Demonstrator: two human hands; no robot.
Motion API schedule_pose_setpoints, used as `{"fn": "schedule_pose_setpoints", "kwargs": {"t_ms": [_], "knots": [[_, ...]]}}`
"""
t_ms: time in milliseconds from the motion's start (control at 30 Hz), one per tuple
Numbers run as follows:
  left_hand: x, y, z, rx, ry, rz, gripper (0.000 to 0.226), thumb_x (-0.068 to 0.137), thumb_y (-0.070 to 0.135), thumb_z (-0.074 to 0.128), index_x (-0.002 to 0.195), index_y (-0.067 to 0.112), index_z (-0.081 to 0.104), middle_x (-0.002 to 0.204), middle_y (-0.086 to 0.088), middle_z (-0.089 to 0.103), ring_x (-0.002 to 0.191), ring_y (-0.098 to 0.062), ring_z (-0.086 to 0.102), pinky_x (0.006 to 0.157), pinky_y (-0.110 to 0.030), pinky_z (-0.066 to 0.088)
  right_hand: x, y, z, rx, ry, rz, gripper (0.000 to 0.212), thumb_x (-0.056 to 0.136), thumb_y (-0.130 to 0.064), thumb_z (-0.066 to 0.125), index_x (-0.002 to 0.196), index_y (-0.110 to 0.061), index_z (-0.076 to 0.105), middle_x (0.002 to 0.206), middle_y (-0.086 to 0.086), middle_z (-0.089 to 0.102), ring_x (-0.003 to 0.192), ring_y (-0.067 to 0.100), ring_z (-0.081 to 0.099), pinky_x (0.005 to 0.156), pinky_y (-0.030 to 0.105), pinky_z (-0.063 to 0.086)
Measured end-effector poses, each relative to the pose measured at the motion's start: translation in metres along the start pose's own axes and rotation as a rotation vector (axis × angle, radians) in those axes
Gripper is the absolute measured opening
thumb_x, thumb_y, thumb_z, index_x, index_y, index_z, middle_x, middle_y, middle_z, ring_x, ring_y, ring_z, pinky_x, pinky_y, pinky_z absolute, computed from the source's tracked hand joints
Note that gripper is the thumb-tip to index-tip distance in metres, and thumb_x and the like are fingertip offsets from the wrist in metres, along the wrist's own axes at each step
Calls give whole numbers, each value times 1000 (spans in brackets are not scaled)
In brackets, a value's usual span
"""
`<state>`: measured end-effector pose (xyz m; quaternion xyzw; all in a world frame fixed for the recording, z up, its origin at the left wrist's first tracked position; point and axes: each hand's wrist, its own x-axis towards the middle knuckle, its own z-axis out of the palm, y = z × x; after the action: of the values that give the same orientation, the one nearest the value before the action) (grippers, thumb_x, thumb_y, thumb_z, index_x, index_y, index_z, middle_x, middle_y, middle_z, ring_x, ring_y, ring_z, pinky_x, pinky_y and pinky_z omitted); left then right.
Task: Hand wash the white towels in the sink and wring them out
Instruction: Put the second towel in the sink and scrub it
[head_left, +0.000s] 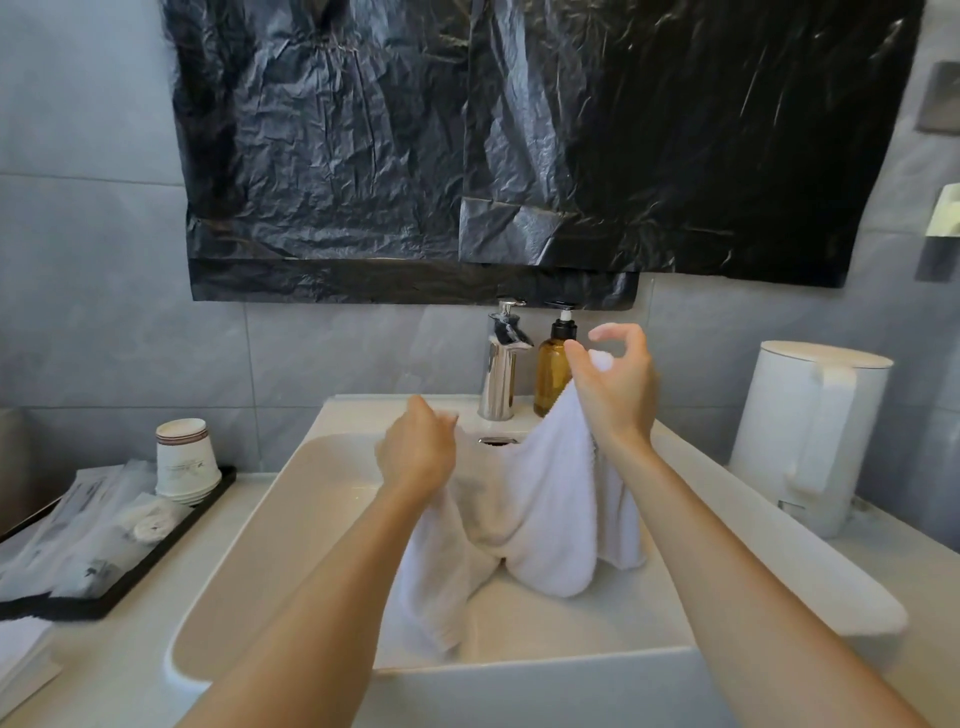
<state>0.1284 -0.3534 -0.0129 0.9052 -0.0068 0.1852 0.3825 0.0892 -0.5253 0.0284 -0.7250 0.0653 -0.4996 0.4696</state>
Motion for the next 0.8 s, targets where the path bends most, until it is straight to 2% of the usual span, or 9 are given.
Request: {"fn": "schedule_pose_setpoints", "kwargs": {"t_ms": [100,200,267,367,467,500,567,633,800], "knots": [[-2,-6,11,283,-156,62,55,97,11,42,147,11,20,131,-13,54,125,-33,46,103,-44,34,-1,4,1,-104,-73,-103,22,91,-32,63,110,-29,52,91,-16,55,86,15,57,73,32,49],[-5,-9,9,698,-322,114,56,97,15,40,150,15,22,155,-17,19,145,-34,12,113,-52,18,0,5,1,-102,-187,-160,23,96,-31,55,118,-31,48,101,-17,56,93,16,58,76,32,47],[-4,-11,13,738,-438,204,50,102,35,35,150,21,28,161,-13,-4,149,-31,-7,114,-61,-1,-2,2,2,-61,-224,-189,22,97,-29,52,119,-32,47,104,-22,56,93,15,58,76,31,43],[-9,-1,25,273,-590,290,61,101,56,23,151,23,29,163,2,8,150,-21,-5,114,-58,-13,-7,-5,5,-5,-224,-266,20,99,-27,50,118,-31,47,97,-31,56,85,14,59,74,32,43],[-10,5,24,-125,-623,282,59,99,55,33,146,20,34,139,-4,49,134,-22,42,113,-46,22,-10,-11,4,78,-182,-311,19,100,-24,48,118,-29,48,92,-22,62,81,12,57,75,34,43],[-10,4,21,-199,-616,268,49,99,51,39,135,19,45,117,-5,59,111,-19,56,96,-32,38,-10,-13,3,87,-170,-311,19,100,-24,48,119,-27,48,92,-14,63,79,12,56,75,36,43],[-9,4,14,-237,-524,267,35,100,42,45,78,17,51,69,1,44,63,-13,41,55,-17,30,-7,-11,3,70,-137,-291,21,100,-24,48,121,-23,48,93,-18,60,79,11,55,76,37,43],[-5,4,5,-355,-393,218,46,101,34,48,60,18,35,60,2,33,57,-13,29,45,-16,22,-2,-5,2,31,-65,-220,19,99,-27,51,117,-23,49,88,-28,53,85,13,57,77,37,45],[5,13,-11,-909,-331,-108,20,94,30,53,86,20,68,96,-6,69,91,-23,61,86,-35,47,1,14,3,-160,-97,-39,14,97,-37,52,102,-24,51,87,-13,58,88,20,60,77,39,51]]}}
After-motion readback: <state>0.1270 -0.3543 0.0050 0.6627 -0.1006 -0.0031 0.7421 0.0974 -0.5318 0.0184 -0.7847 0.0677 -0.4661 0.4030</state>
